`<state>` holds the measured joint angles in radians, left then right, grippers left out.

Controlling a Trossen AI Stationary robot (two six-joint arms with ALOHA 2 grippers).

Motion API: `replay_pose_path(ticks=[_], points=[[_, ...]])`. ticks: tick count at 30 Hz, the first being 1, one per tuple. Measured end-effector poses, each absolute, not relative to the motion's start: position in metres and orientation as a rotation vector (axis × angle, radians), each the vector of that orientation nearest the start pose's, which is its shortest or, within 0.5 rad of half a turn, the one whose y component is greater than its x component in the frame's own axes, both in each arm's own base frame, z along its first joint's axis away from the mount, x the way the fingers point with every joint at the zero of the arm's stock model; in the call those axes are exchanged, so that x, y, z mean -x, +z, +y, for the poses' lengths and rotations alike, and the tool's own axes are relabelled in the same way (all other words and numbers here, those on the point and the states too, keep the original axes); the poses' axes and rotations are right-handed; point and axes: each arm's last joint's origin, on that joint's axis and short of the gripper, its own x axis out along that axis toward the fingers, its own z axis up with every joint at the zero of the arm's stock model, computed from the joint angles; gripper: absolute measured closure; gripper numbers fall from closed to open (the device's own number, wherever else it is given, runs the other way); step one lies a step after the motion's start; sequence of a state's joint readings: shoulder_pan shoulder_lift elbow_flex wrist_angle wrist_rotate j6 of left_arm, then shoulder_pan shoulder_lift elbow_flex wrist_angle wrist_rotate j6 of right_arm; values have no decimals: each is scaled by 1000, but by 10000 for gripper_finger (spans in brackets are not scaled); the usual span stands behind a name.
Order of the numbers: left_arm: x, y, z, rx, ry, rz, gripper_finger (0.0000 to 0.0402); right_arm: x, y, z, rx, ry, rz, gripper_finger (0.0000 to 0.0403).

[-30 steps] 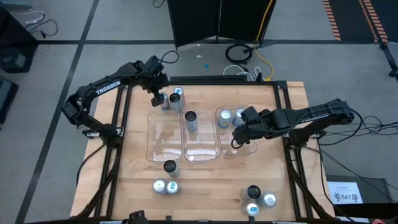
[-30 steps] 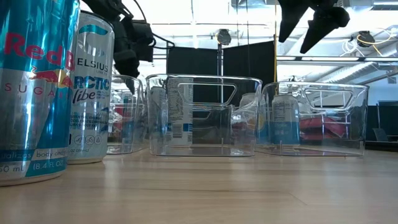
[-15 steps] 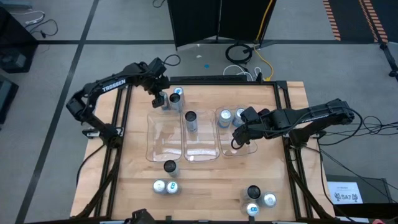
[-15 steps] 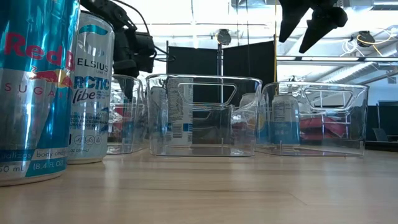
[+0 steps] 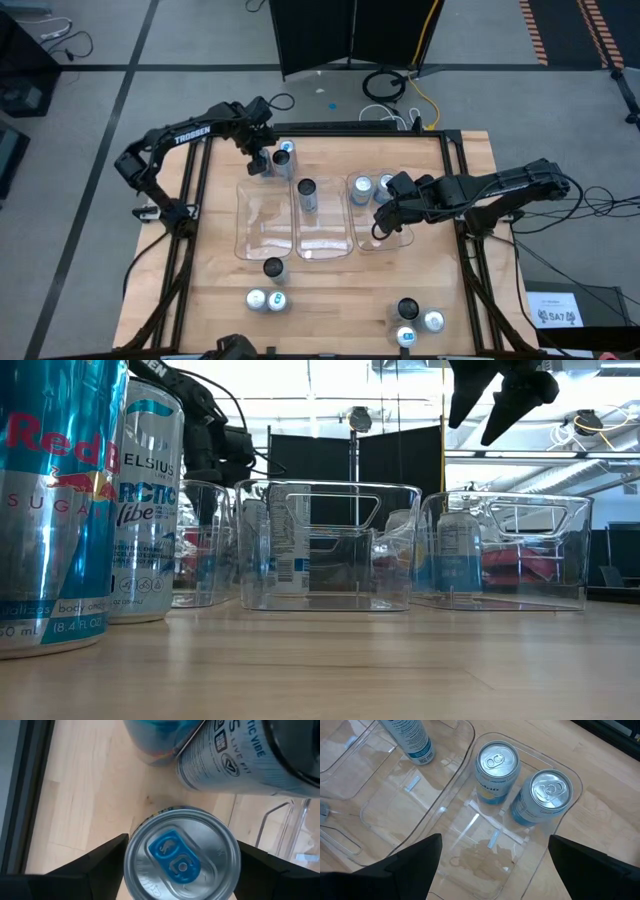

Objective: Sort soda cans
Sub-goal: Put the top left blue soda can into the left transparent bin

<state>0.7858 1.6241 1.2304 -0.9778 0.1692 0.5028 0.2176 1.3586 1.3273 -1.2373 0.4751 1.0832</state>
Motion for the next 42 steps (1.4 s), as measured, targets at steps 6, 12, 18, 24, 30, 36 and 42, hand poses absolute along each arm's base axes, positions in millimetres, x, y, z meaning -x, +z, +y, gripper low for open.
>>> replay_pose_path(ticks=[6,12,18,24,30,36,42], points=[[-217,234,210,232,205,1298,160,-236,325,39,-516,-809,913,44],[-215,239,208,249,224,1295,160,-238,325,39,-524,-804,902,44],[-206,273,208,248,315,1215,144,-238,325,39,-529,-800,894,44],[-185,314,191,280,396,1212,140,-239,326,39,-536,-795,885,44],[-158,349,160,341,446,1133,139,-240,326,39,-537,-794,884,44],[-141,365,122,441,409,1080,138,-242,327,40,-547,-781,864,44],[-148,360,87,482,345,1065,138,-247,329,41,-551,-744,828,44]])
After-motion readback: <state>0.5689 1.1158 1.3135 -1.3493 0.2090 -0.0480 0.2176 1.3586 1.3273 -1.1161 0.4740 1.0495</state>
